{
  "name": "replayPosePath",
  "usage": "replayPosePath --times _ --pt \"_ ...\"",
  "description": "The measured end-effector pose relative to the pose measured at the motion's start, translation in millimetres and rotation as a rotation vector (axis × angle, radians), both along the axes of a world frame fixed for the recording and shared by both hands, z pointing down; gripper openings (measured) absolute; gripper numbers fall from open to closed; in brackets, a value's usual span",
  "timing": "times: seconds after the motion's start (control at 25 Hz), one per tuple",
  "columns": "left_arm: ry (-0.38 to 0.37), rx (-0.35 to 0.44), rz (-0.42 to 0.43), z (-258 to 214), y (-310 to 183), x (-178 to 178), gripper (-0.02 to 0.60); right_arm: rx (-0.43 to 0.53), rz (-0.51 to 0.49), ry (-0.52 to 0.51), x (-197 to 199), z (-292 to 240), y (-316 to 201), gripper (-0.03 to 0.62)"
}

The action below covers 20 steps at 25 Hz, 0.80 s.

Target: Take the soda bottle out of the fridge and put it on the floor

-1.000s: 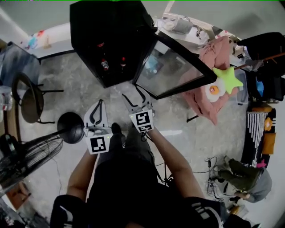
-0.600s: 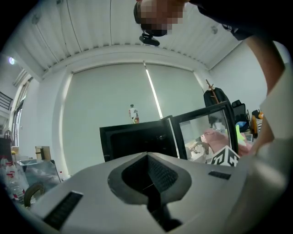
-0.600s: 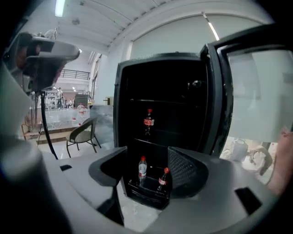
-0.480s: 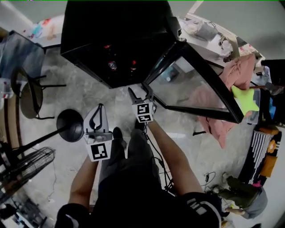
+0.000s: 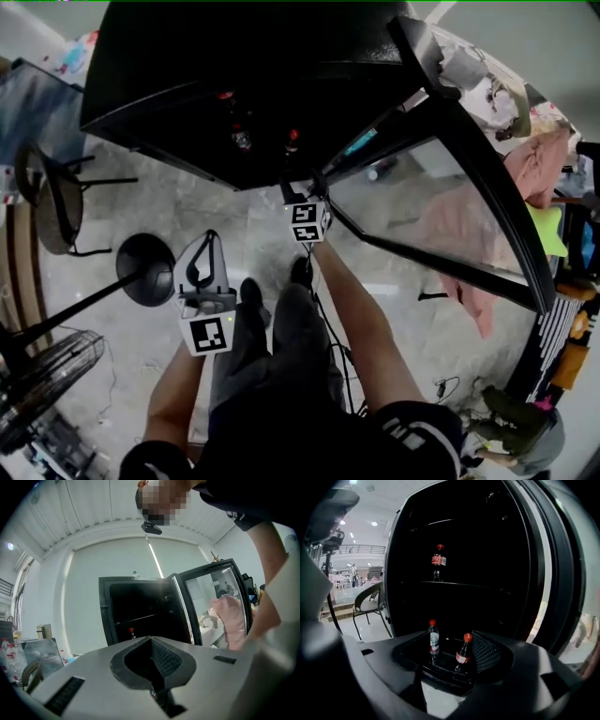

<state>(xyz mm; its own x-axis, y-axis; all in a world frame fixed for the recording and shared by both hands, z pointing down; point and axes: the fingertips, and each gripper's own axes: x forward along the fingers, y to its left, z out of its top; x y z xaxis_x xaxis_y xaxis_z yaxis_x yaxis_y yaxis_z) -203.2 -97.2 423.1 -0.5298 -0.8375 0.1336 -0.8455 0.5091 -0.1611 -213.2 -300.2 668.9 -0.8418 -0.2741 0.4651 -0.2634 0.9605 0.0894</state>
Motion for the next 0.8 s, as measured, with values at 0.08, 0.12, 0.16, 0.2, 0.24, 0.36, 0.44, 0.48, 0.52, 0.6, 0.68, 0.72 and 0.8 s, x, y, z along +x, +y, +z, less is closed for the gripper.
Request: replayPosePath --times 0.08,0.12,0.16,0.2,0.24,0.36,0.44,0.48,0.52,0.6,0.68,0.72,0.8 --pt "0.004 0.0 -0.002 14 1 -10 0.023 -0.001 0.002 -0.006 -12 15 -1 0.293" --pt "0.004 -0.003 -0.001 21 1 -14 0.023 -0.003 0.005 -0.011 -16 21 -2 0.293" --pt "0.006 -0.006 -0.001 27 0 -17 0.023 -0.004 0.008 -0.015 -19 27 -3 0.292" --pt "0.01 -0.008 -0.003 33 -2 -20 0.023 -0.003 0.01 -0.018 -23 32 -5 0.291" --pt "0.015 -0.011 -0.004 39 -3 -21 0.023 -0.002 0.011 -0.019 -26 37 -7 0.291" --pt "0.016 -0.024 0.003 54 -7 -22 0.023 0.003 0.011 -0.014 -32 57 -13 0.291" --pt "0.016 -0.027 0.006 66 -9 -25 0.023 0.012 0.01 -0.019 -38 72 -17 0.291" --pt "0.016 -0.028 0.006 72 -9 -26 0.023 0.018 0.01 -0.022 -42 79 -20 0.291" --pt "0.015 -0.026 0.006 77 -10 -28 0.023 0.025 0.013 -0.026 -44 87 -23 0.291" --pt "0.013 -0.027 0.009 90 -10 -30 0.023 0.032 0.033 -0.035 -47 100 -31 0.291" --pt "0.017 -0.033 0.01 105 -10 -32 0.023 0.033 0.054 -0.047 -50 112 -37 0.291" --pt "0.019 -0.031 0.01 112 -10 -33 0.023 0.034 0.06 -0.052 -52 118 -39 0.291" --pt "0.016 -0.023 0.012 123 -11 -32 0.023 0.038 0.065 -0.06 -57 129 -41 0.293"
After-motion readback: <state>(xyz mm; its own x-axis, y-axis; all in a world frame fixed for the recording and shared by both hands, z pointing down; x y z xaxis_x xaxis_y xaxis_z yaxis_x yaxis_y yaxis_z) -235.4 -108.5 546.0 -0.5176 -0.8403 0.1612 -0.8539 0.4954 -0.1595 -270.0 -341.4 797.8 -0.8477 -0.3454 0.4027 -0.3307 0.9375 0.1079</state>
